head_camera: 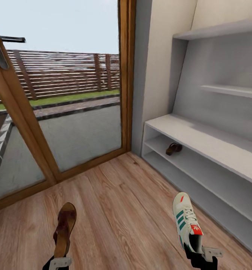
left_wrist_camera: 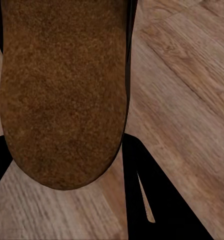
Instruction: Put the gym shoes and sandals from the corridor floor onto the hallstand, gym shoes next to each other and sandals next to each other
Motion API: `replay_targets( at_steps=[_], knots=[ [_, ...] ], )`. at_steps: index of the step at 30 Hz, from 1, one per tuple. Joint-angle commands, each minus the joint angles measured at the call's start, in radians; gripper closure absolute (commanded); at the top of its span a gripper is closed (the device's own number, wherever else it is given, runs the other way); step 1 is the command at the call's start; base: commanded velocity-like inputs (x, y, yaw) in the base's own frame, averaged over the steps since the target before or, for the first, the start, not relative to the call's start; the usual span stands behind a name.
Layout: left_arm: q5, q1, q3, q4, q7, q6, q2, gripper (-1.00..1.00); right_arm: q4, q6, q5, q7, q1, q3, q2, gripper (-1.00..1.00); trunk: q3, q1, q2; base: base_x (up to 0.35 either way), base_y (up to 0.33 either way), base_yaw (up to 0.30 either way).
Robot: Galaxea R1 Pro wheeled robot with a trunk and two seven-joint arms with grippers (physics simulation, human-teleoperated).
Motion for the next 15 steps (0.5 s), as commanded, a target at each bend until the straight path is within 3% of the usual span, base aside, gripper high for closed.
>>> replay_targets(
  at_steps=[1,15],
  knots=[
    [-0.008,-0.001,0.009,0.0,-0.008,-0.002,-0.001,1.0,0.0,-0.003,0.005,0.009,-0.001,-0.009,0.001,1.0,-0.001,0.0,0.0,0.175,0.297,-0.267],
    [-0.008,-0.001,0.009,0.0,-0.008,-0.003,-0.001,1.0,0.0,-0.003,0.005,0.009,-0.001,-0.009,0.001,1.0,-0.001,0.0,0.0,0.178,0.297,-0.267]
  ],
)
